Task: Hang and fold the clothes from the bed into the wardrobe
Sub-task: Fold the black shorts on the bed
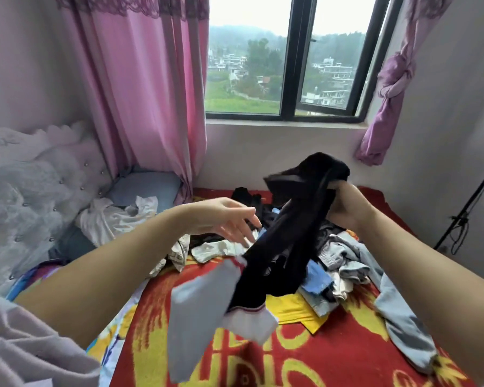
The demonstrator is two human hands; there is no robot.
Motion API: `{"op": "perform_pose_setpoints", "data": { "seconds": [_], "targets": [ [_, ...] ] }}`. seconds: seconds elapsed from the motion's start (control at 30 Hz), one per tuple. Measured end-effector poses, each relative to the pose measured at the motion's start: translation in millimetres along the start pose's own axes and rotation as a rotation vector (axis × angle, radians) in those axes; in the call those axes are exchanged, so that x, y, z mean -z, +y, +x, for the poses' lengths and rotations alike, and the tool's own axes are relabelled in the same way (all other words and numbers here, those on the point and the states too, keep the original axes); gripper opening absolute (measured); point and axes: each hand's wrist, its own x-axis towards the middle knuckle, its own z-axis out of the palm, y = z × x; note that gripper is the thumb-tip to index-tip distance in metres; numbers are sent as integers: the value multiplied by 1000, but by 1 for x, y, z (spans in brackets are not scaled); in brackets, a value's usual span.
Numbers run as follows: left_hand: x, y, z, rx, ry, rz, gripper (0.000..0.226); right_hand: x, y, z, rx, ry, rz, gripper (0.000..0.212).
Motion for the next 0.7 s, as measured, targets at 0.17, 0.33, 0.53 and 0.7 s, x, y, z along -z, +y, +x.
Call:
{"op": "perform_pose_setpoints", "data": {
  "seconds": [0.17, 0.33, 0.53, 0.7],
  "targets": [
    [-12, -12, 24, -84, 91, 189, 52, -37, -6, -7, 17, -149, 241, 49],
    [-53, -25, 38, -109, 166, 159, 25, -52, -19, -1, 128, -63, 99, 52],
    [-38, -24, 49, -157, 485, -33, 21, -44, -38, 1, 162, 29, 119, 56],
    [-37, -38, 57, -176, 814, 423, 43, -65, -54, 7, 207, 67, 179, 36]
  ]
}}
